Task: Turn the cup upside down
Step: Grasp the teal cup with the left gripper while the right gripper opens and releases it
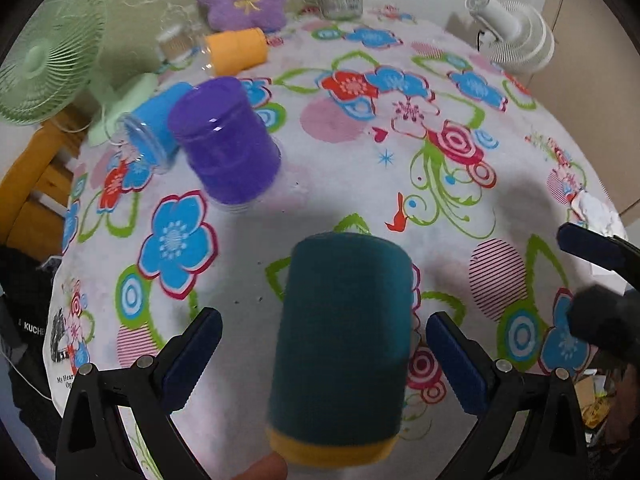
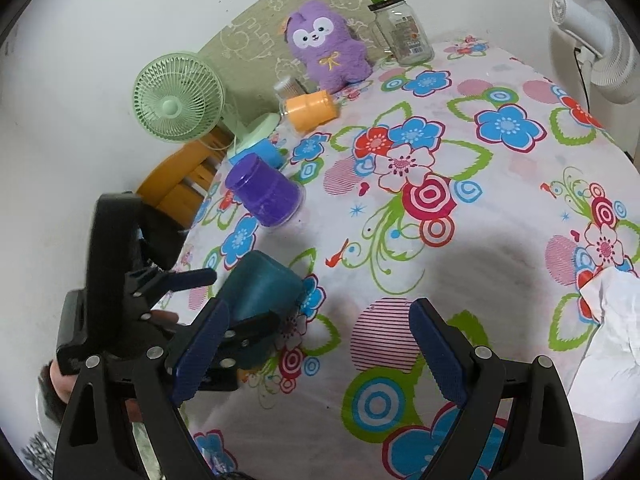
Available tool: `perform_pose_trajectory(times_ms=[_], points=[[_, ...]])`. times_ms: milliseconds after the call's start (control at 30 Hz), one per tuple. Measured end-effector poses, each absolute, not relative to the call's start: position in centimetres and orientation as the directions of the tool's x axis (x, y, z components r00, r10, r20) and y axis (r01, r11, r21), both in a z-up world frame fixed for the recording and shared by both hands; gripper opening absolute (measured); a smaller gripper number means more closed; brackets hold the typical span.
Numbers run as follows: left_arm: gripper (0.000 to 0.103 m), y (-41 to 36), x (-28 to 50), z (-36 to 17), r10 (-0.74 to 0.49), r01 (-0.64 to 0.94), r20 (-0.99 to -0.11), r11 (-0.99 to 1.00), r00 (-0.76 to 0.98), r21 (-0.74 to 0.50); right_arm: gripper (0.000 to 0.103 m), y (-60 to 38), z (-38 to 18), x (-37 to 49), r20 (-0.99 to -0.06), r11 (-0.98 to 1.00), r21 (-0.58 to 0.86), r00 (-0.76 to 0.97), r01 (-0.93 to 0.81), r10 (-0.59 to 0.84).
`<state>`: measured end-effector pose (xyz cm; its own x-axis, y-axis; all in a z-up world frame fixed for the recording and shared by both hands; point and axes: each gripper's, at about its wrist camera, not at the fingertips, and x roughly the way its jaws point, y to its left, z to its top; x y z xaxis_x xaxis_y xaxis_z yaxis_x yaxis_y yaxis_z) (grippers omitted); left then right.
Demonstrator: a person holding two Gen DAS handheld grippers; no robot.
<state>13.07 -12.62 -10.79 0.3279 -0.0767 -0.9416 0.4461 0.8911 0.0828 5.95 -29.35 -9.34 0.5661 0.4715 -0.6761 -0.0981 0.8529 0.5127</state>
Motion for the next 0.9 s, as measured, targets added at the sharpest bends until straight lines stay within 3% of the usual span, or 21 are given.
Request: perform_pose_trajectory(times_ms=[267, 533, 900], points=[[0.103, -13.6, 14.1, -11.9, -0.066, 0.479, -0.952, 0.873, 0.299, 0.090, 0.093, -29.0, -9.2, 5.9, -0.694, 0.872, 0.477, 0.563, -0.106, 0.448], [0.068, -14.1, 14.3, -12.8, -0.047, 0.483, -0.967, 0.872, 0.250, 0.082, 0.093, -29.2, -9.5, 5.9, -0.701, 0.871, 0.480, 0.552, -0.103, 0.451], [0.068, -13.0, 13.7, -10.4, -0.087, 0.430, -0.945, 0.901, 0.317, 0.061, 0.093, -29.2, -8.9, 5.6, -0.689, 0.869, 0.482, 0.563, -0.114, 0.456]])
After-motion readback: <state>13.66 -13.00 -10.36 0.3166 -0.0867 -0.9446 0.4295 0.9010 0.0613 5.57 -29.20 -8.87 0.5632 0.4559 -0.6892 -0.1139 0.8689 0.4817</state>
